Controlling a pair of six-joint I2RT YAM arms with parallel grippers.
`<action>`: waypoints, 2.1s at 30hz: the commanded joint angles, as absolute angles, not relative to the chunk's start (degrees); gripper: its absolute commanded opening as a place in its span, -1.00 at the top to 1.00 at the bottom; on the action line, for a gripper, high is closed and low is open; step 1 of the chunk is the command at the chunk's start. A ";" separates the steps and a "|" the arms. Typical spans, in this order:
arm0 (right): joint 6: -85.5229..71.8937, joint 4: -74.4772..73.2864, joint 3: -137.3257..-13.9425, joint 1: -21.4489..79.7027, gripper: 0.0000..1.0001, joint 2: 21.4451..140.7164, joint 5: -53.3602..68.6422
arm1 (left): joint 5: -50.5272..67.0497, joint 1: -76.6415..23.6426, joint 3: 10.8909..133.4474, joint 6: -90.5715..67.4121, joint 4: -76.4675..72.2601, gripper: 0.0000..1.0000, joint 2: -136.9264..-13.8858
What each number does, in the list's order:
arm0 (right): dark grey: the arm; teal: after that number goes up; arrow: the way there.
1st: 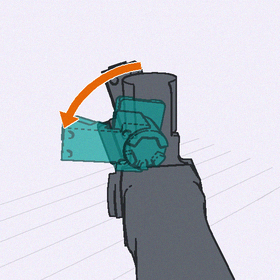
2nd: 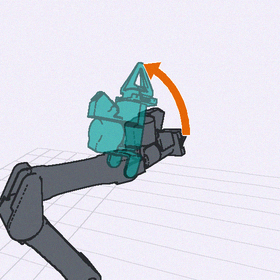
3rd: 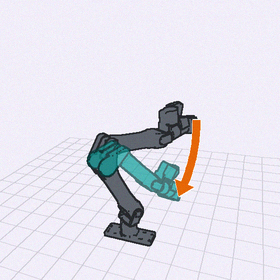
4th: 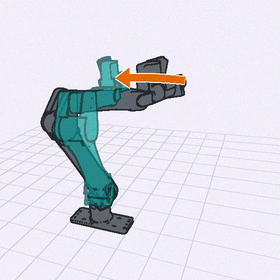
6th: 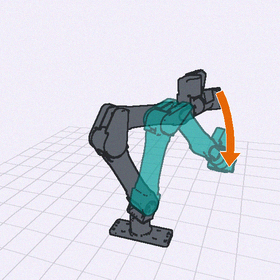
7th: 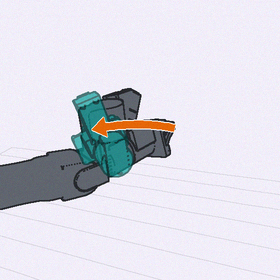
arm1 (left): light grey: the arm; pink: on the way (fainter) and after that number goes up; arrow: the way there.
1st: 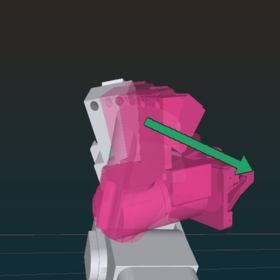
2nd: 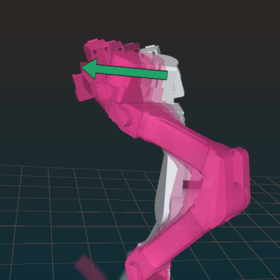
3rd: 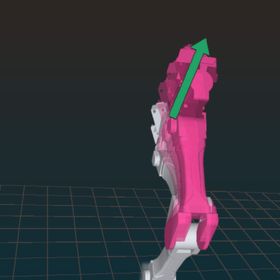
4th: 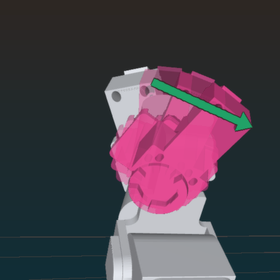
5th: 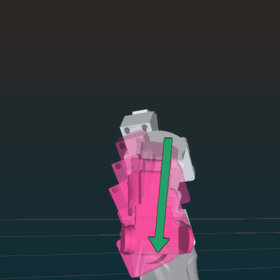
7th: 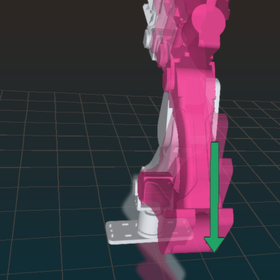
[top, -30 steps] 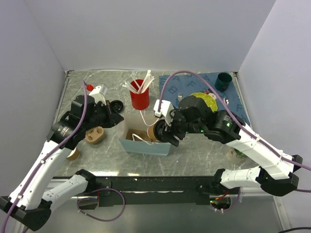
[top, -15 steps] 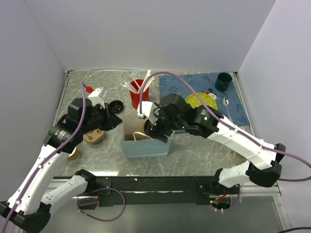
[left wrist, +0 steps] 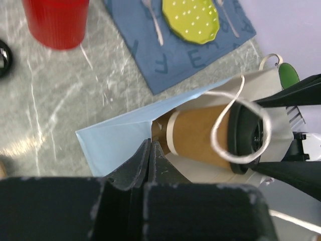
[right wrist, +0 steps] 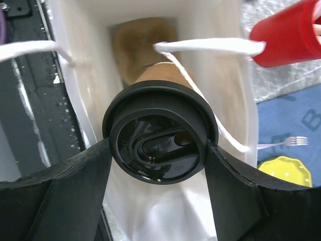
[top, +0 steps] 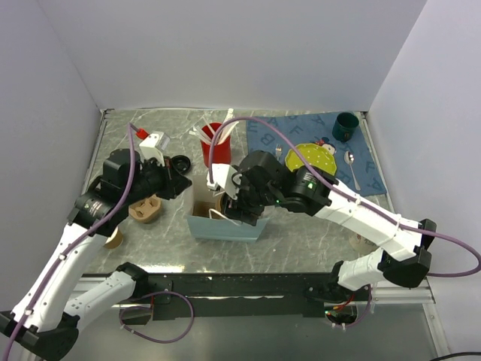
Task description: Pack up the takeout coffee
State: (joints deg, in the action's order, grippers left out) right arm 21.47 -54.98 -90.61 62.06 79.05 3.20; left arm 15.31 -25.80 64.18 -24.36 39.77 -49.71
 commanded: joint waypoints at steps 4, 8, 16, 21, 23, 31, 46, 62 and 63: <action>15.65 -57.12 -88.16 64.25 0.18 75.85 -0.87 | 19.51 -25.58 63.72 -17.85 28.22 0.98 -44.30; 12.75 -55.90 -84.83 64.42 0.19 74.36 -2.37 | 19.51 -25.58 64.16 -16.96 29.26 0.98 -44.56; 12.04 -50.99 -81.65 64.60 0.18 73.12 -4.04 | 22.85 -25.58 62.93 -16.87 29.61 0.98 -43.24; 12.57 -46.41 -80.07 64.60 0.17 74.70 -3.96 | 15.57 -25.58 64.68 -19.68 38.57 0.43 -44.12; 11.78 -45.00 -79.55 64.51 0.17 74.88 -3.17 | 12.41 -25.58 65.12 -20.56 42.35 0.34 -44.03; 9.76 -43.15 -77.43 64.69 0.17 74.18 -1.32 | 6.23 -25.58 69.61 -19.95 52.12 0.11 -45.09; 17.57 -37.20 -74.10 65.21 0.21 70.14 -5.79 | 25.84 -25.58 59.25 -11.70 32.35 0.98 -38.15; 21.71 -31.73 -68.55 65.30 0.21 72.85 -2.99 | 31.99 -25.58 48.96 3.69 25.05 0.98 -35.77; 21.88 -32.51 -69.08 65.56 0.21 73.38 -2.81 | 32.08 -25.58 48.87 4.13 24.18 0.98 -36.29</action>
State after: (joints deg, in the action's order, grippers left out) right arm 20.80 -35.24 -66.37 64.75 71.99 -4.54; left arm 30.15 -25.69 49.52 -0.75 31.38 -35.03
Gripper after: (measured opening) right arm 0.760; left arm 0.021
